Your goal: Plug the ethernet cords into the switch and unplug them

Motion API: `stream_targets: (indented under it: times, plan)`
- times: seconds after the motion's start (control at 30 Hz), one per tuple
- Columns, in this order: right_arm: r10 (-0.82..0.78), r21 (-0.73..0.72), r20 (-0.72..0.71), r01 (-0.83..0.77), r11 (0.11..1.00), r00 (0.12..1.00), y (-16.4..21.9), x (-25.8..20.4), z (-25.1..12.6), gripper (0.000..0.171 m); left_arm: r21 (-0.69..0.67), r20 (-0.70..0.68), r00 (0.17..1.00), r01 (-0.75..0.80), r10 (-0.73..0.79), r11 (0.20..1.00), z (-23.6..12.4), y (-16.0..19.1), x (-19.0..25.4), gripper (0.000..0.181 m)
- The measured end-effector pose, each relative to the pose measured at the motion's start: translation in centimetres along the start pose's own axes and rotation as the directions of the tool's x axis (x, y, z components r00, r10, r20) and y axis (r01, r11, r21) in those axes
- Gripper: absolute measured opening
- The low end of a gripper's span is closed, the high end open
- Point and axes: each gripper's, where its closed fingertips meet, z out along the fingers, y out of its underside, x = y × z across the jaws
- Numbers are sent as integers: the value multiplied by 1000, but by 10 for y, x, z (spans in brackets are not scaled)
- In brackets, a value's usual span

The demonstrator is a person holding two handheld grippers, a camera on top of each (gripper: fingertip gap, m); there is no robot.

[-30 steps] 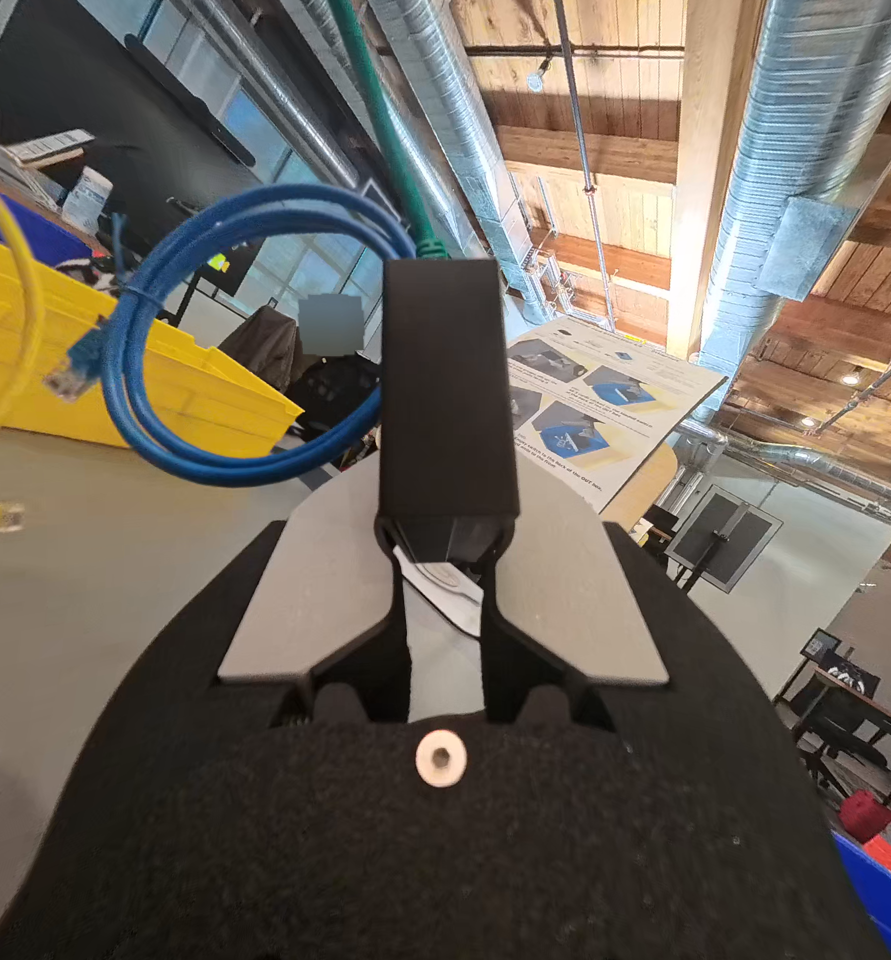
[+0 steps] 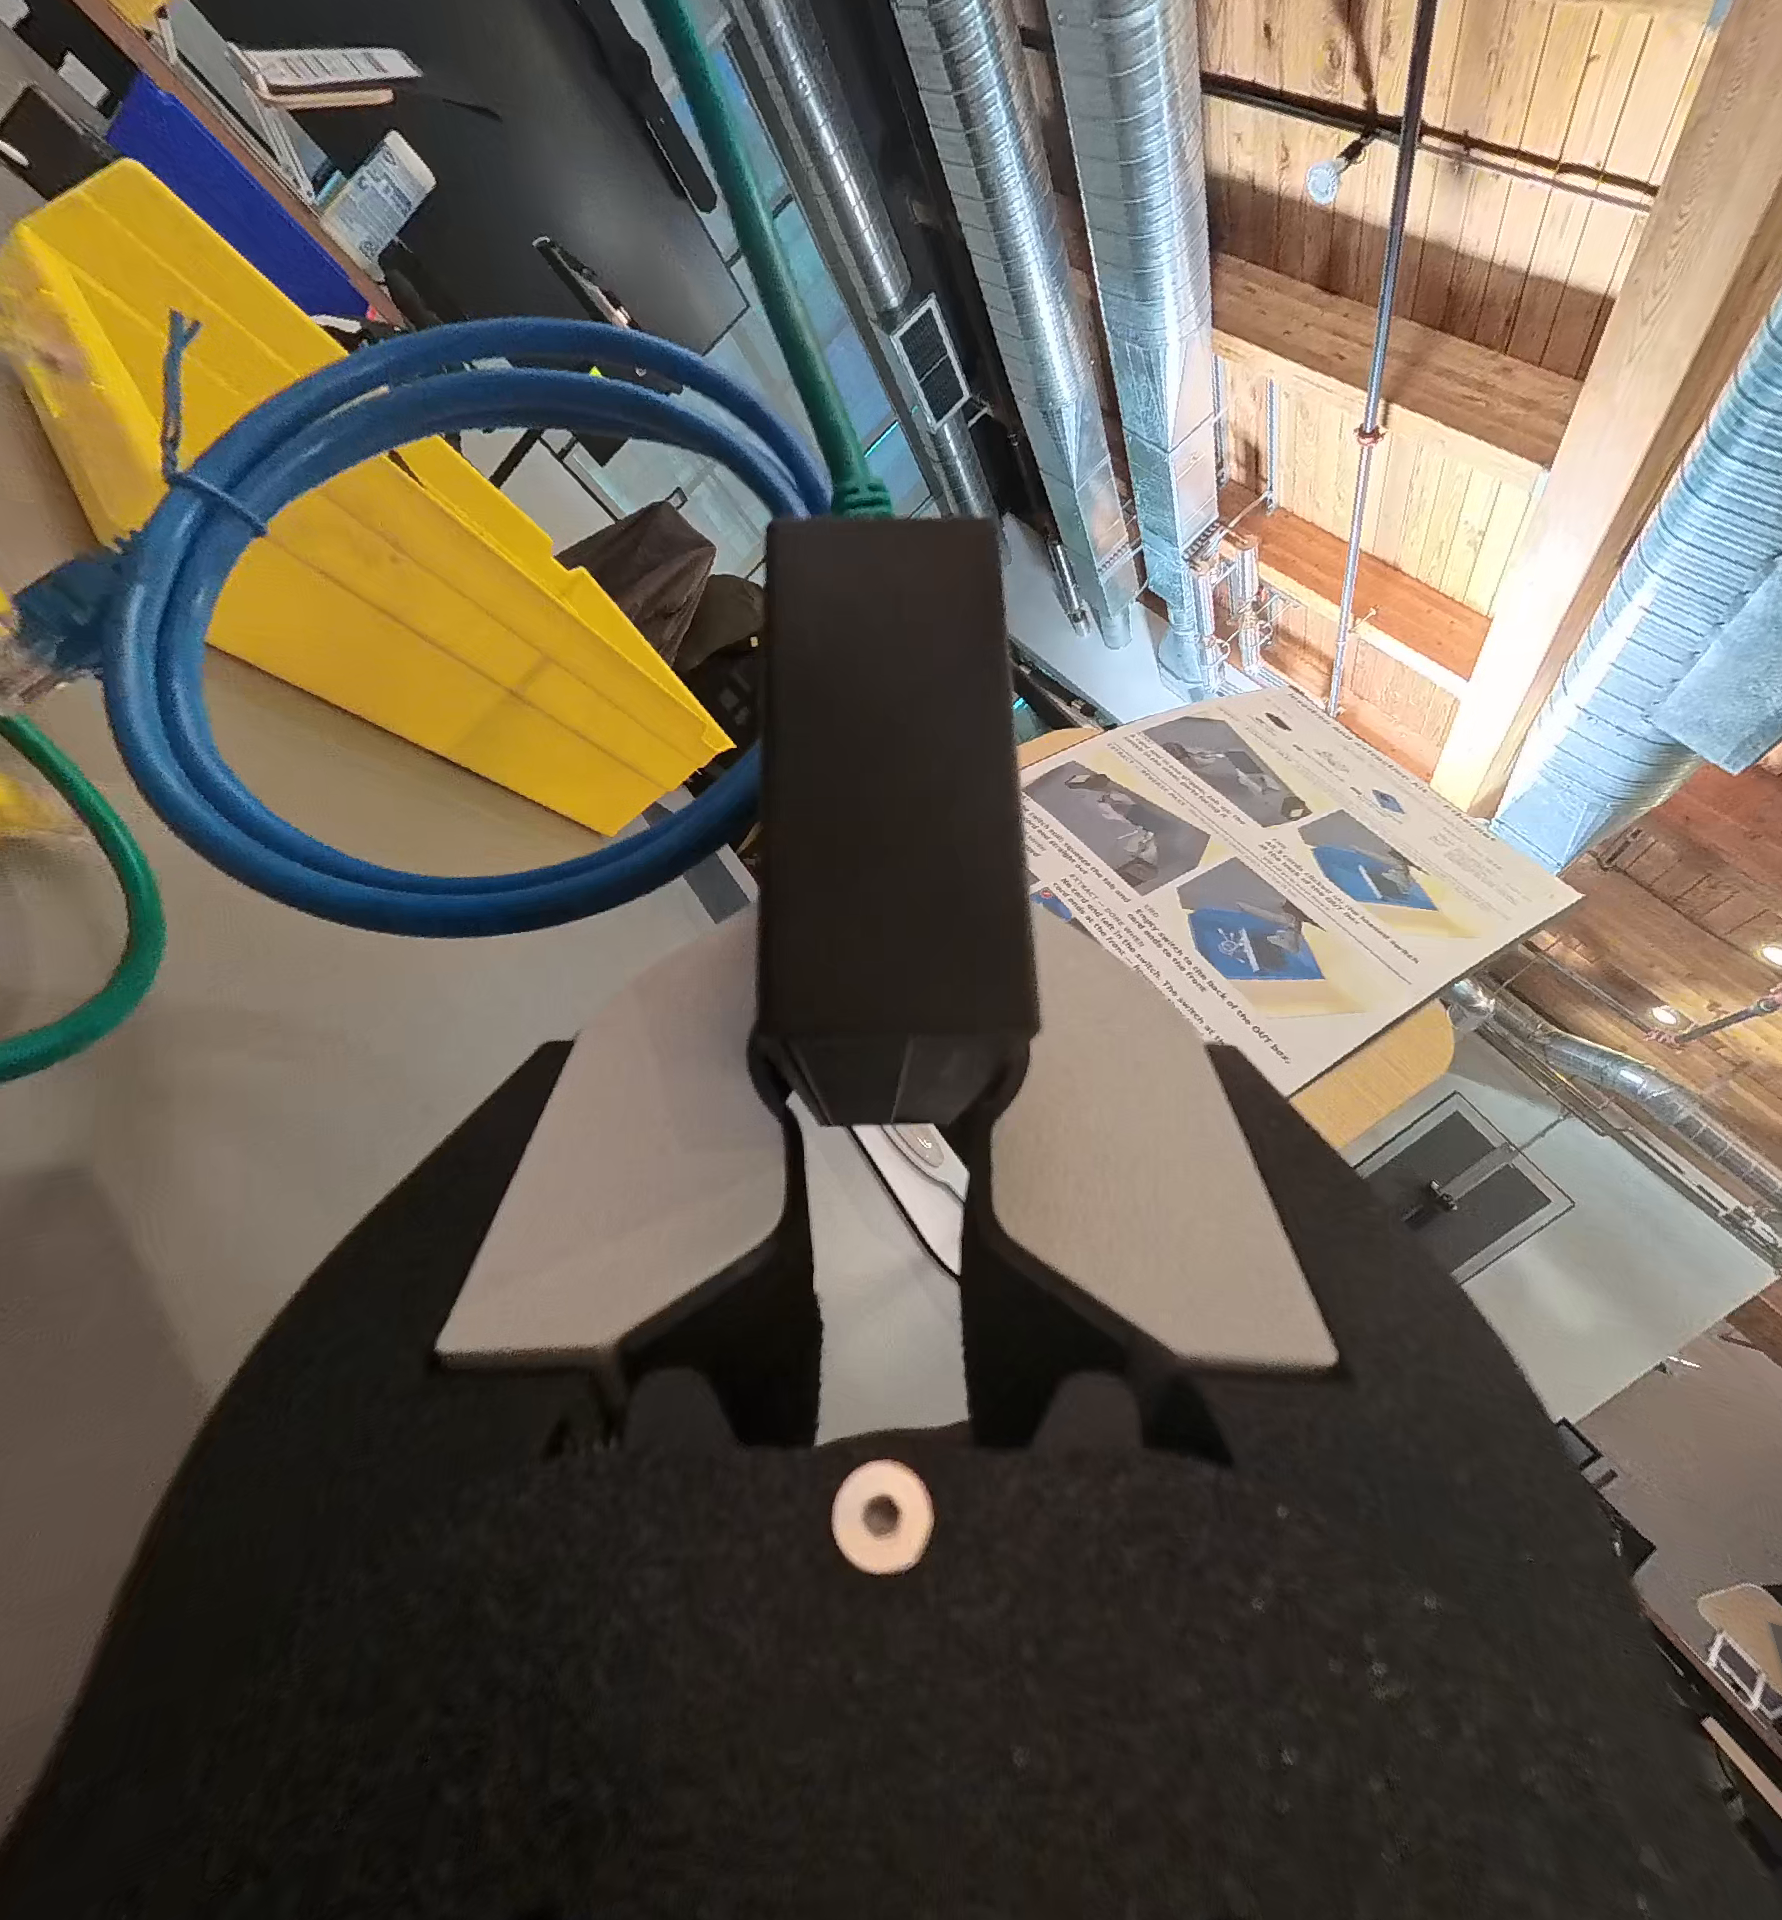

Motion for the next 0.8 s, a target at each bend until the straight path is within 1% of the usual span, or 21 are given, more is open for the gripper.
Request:
stream_targets:
  times: [0.13,0.3,0.37,0.43,0.47,0.5,0.57,0.63,0.73,0.8]
  plan:
    - [-47,3,13,46,999,999,-2,-5,0,31,87,-178,982,-53,68,995,-18,-36,22,5]
    - [-218,26,53,217,976,974,-12,-23,0,30,99,-290,927,-216,235,971,-36,-85,26,5]
    - [-264,46,63,261,964,963,-17,-29,0,30,84,-278,913,-286,298,955,-37,-109,20,5]
    - [-296,60,63,292,954,953,-21,-32,0,30,56,-214,893,-394,397,917,-32,-130,5,5]
    - [-306,66,59,302,951,950,-23,-33,-1,30,34,-207,874,-443,440,896,-28,-138,-1,5]
    - [-315,79,53,311,947,948,-26,-33,-2,30,36,-245,846,-481,474,876,-22,-144,0,5]
    - [-316,102,61,309,946,947,-29,-35,-3,30,79,-400,765,-519,504,851,-8,-151,17,5]
    - [-319,112,71,310,944,945,-30,-38,-4,30,100,-502,693,-548,517,831,8,-154,33,5]
    - [-327,111,89,317,942,941,-29,-43,-3,30,113,-560,602,-625,569,773,25,-157,56,5]
    - [-334,108,98,324,940,937,-27,-45,-3,30,136,-582,542,-671,607,729,27,-159,73,5]
